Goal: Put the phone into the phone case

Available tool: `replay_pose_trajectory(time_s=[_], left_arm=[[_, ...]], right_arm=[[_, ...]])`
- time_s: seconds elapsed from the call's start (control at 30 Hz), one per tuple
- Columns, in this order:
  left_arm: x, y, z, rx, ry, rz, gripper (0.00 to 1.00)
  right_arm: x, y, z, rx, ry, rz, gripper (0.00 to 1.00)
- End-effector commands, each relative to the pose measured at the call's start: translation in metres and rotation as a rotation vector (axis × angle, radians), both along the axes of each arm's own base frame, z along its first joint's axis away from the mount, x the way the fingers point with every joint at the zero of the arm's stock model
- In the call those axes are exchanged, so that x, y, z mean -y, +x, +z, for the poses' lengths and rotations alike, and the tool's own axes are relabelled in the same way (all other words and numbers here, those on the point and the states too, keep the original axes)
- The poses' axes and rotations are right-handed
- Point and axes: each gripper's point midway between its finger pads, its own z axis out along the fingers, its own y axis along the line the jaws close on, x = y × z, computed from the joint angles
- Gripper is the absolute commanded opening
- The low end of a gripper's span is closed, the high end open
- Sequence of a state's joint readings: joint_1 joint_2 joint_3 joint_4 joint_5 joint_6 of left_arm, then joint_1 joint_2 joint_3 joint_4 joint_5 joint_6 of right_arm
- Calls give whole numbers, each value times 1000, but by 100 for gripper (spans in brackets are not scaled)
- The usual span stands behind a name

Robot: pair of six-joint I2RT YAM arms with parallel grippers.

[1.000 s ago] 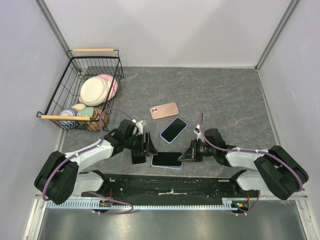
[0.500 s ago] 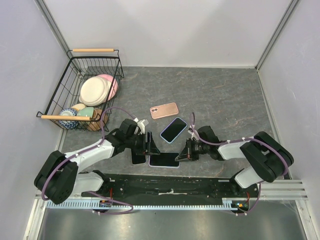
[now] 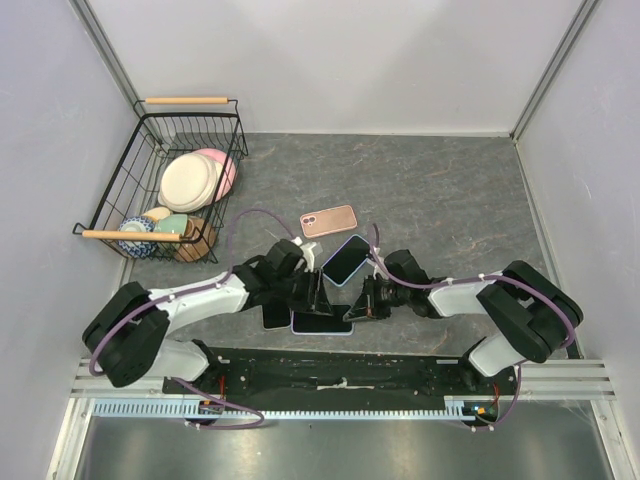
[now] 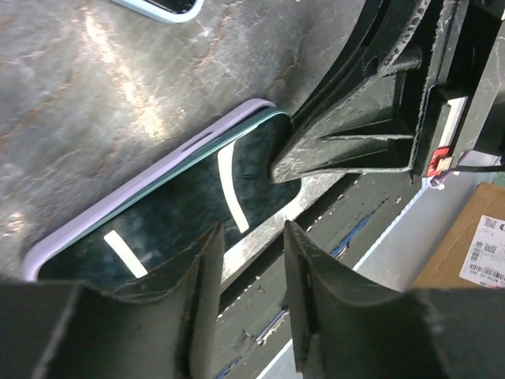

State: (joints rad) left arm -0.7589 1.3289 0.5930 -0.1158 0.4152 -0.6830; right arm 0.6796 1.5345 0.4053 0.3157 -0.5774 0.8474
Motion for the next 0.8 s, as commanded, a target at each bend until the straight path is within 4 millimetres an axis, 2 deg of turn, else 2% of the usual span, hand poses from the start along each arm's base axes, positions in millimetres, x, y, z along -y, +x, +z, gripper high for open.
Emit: replay_pose_trajectory(time_s=[0.0, 0.07, 0.13, 0.23, 0.27, 0.5, 0.77], left_arm=[[19, 14, 5, 69, 47, 12, 37], [22, 6, -1, 65, 85, -15, 25], [24, 4, -7, 62, 117, -22, 21], [25, 1, -13, 62, 142, -29, 10], [24, -1, -15, 55, 153, -32, 3], [13, -6, -35, 35, 250, -26, 2], [-7, -13, -50, -7, 341, 2, 2]], right_arm=[[35, -11, -57, 43, -317, -1, 0], [36, -12, -58, 47, -326, 0, 0], [36, -14, -59, 48, -333, 6, 0], [37, -15, -61, 49, -345, 7, 0], [38, -15, -61, 51, -346, 7, 0], [38, -15, -60, 58, -370, 20, 3], [40, -10, -49, 100, -399, 37, 14]])
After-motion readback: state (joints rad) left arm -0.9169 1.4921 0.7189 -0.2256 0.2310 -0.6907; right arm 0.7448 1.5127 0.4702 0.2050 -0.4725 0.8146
